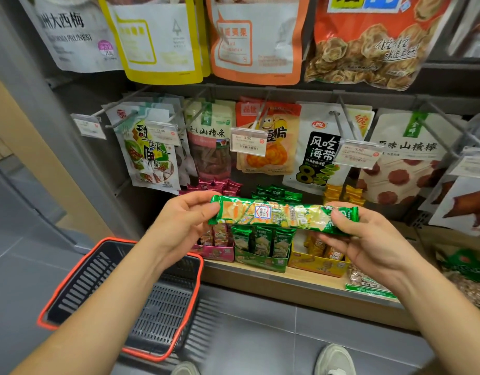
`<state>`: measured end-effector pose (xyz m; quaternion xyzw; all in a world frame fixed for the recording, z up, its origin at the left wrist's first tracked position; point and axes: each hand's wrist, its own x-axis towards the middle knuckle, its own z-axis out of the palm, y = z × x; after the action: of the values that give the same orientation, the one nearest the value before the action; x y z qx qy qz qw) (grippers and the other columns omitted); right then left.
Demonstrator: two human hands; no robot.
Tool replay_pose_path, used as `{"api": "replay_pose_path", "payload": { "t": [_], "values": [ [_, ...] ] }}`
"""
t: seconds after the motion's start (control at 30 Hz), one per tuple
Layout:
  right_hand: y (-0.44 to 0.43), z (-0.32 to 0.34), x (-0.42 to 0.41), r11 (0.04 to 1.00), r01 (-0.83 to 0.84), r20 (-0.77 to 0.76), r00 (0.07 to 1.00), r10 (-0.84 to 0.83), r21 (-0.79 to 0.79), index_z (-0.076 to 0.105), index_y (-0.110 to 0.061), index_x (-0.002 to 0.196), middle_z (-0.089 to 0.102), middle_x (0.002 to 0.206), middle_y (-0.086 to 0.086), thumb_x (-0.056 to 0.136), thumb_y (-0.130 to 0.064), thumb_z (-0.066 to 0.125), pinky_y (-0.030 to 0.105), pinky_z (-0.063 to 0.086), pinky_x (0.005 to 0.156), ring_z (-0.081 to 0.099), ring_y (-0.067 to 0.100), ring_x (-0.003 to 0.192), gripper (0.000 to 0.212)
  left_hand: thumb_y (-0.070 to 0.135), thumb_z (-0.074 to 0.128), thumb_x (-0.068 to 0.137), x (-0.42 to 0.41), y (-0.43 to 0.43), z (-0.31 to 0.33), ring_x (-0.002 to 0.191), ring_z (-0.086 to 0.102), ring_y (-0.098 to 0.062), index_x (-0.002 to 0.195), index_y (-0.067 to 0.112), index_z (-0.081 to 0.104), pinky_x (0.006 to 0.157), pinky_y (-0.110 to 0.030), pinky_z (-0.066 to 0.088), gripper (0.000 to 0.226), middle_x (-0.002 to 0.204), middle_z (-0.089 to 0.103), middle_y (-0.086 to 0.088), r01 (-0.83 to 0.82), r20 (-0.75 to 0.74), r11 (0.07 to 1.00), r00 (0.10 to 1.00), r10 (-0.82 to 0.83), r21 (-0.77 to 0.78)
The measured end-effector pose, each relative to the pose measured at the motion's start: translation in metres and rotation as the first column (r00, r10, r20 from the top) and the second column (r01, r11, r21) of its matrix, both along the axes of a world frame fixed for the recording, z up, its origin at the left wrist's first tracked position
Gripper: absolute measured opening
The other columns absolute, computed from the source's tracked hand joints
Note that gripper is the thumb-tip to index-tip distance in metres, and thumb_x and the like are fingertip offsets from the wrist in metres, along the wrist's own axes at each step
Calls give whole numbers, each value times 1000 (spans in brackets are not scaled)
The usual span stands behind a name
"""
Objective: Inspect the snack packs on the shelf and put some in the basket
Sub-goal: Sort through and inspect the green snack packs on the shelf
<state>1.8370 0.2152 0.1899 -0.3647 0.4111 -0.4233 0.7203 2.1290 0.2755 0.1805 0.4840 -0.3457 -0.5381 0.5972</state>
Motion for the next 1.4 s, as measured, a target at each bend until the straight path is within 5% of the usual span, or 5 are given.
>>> {"api": "replay_pose_path", "payload": {
  "t": [0.6,0.83,0.93,1.1,1.4],
  "values": [
    [7,3,1,983,-86,-7,996,86,-162,70,-11,67,74,103,12,66,6,67,35,61,70,72,33,94,18,2,38,102,-5,-18,-21,55,56,-13,93,14,51,47,-18,45,21,87,53,-15,-129,316,991,940,129,-20],
    [14,16,4,745,-141,-421,884,-201,-652,73,-28,79,72,109,-12,78,1,74,31,51,93,64,6,111,30,6,45,101,-12,-42,-36,84,69,-23,93,15,55,65,-26,57,16,102,66,-16,-181,345,983,924,164,17],
    [15,15,10,497,-198,-448,771,-453,-845,70,-29,87,69,112,-12,79,3,74,19,46,99,61,0,111,34,21,59,95,-13,-54,-47,89,64,-15,106,21,60,78,-29,53,11,102,66,-1,-165,736,986,670,95,22],
    [6,11,33,364,-250,-432,668,-606,-897,71,-11,103,65,115,-2,79,7,73,22,43,104,60,10,113,30,59,55,88,-26,-72,-72,140,31,-21,148,15,35,113,-38,31,77,153,37,-4,128,993,985,20,-117,114],
    [-32,13,91,432,-454,-626,567,-535,-780,57,-17,128,68,116,-2,89,-20,69,29,52,85,65,15,100,41,35,50,98,-21,-88,-107,140,25,-24,150,13,28,110,-41,36,61,154,34,-5,170,963,963,-207,-172,209]
  ]
}}
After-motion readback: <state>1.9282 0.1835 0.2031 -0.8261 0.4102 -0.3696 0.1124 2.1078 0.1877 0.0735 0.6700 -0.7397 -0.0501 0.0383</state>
